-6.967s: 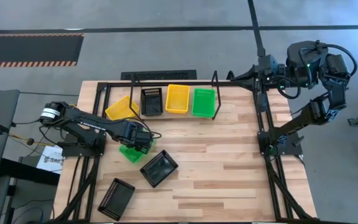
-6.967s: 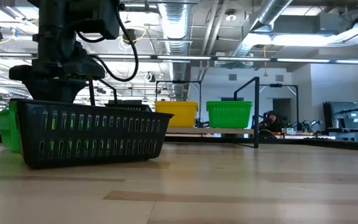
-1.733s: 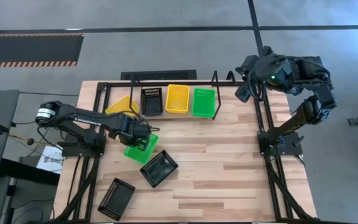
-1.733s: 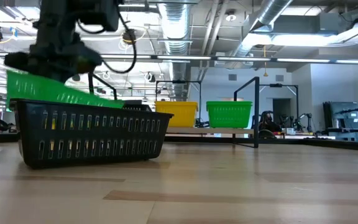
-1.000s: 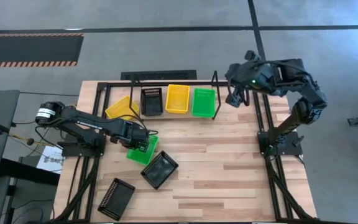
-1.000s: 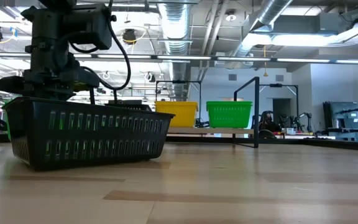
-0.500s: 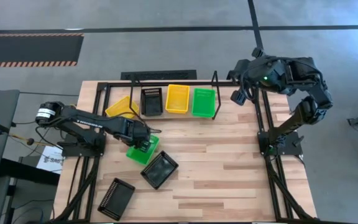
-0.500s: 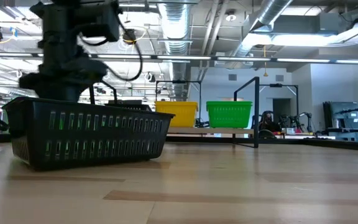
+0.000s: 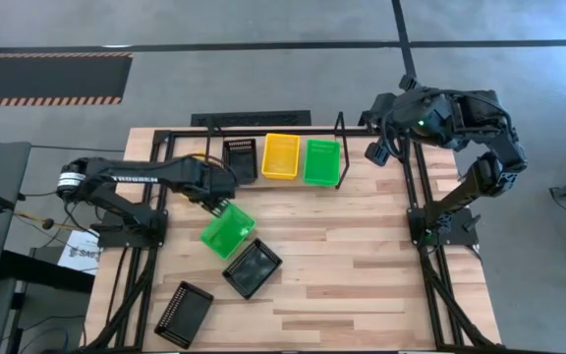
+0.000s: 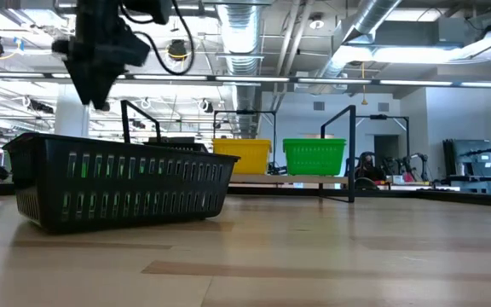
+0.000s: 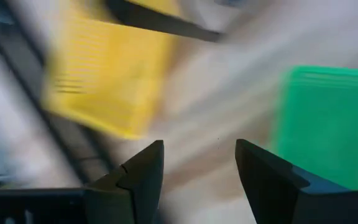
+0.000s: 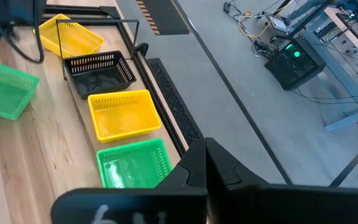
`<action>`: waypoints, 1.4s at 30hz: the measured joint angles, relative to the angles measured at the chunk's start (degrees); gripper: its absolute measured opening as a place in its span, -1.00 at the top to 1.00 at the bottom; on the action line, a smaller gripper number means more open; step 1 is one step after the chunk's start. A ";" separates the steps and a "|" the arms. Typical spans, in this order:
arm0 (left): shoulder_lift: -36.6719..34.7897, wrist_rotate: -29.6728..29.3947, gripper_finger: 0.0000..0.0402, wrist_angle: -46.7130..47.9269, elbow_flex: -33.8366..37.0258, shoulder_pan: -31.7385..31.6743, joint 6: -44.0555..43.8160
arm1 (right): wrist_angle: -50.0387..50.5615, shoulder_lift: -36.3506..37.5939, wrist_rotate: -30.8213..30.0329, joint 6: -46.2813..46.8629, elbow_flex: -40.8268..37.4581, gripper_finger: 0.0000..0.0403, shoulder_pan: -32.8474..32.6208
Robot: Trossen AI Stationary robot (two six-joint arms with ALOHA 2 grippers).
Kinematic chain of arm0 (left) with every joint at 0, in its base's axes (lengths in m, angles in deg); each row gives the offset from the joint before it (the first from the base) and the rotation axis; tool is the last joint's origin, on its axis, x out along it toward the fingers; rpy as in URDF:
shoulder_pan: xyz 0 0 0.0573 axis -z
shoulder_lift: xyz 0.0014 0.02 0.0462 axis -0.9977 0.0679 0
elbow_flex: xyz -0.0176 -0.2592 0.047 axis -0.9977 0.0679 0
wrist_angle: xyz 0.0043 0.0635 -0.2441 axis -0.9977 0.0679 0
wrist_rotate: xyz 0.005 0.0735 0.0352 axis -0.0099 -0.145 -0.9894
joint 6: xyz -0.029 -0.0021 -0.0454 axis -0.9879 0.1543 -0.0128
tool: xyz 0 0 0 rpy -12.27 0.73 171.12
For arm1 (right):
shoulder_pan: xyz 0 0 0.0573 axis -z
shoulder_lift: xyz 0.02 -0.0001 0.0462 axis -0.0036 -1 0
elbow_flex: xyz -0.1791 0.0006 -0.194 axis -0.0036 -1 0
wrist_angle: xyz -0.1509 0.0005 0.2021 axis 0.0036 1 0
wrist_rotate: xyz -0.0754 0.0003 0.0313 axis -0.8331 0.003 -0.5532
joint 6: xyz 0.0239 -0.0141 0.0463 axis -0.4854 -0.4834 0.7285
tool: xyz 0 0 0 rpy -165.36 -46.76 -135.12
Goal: Stack baskets on shelf by color
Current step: Stack the yellow bin on top of the yellow bin on the shelf
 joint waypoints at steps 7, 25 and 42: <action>-1.65 -7.04 0.07 8.33 -3.28 -5.76 3.06 | 0.02 -0.02 0.00 1.22 0.00 0.97 0.00; -17.65 0.81 0.07 -6.58 10.69 -29.32 21.64 | 0.06 -0.02 -0.02 3.30 0.00 0.97 0.00; -18.04 9.97 0.07 -19.69 16.05 -53.51 25.77 | -0.28 -0.02 0.00 5.88 0.00 0.97 0.00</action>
